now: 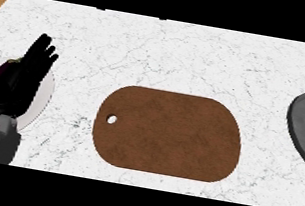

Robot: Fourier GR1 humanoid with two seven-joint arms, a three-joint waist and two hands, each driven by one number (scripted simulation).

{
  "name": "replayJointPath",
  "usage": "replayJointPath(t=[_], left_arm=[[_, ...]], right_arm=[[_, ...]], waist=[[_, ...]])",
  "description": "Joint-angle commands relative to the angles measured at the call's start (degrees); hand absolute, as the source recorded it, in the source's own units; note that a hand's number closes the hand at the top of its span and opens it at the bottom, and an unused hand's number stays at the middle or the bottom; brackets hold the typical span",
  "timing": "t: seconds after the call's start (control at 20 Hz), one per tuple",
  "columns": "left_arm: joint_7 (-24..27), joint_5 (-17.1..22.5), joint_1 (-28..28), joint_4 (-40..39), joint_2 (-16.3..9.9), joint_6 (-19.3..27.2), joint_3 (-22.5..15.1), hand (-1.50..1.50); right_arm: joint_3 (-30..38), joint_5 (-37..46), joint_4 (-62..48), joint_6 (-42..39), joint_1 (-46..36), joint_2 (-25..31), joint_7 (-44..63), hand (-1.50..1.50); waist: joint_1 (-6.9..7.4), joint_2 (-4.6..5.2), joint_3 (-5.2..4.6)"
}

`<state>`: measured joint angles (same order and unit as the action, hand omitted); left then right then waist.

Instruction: Pick the cupcake from the cutting board and place it in the pan

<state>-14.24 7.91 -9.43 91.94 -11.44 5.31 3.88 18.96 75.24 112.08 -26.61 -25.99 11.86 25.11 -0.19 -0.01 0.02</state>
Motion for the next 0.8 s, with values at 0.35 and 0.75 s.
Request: replayJointPath(t=[0.35,0.75], left_arm=[[-1.7,-0.5,2.3,4.4,-0.1,-0.5,0.1,0.0],[-1.4,-0.3,-2.1,-0.5,0.6,-1.0,0.8,0.0]], right_arm=[[16.4,-12.1,-24.9,18.2,3.1,12.2,-18.0,1.5],[16.5,-16.2,-49.2,28.4,0.8,16.6,-32.6,1.5]], waist=[[0.61,0.11,0.02],[0.81,0.23,0.03]])
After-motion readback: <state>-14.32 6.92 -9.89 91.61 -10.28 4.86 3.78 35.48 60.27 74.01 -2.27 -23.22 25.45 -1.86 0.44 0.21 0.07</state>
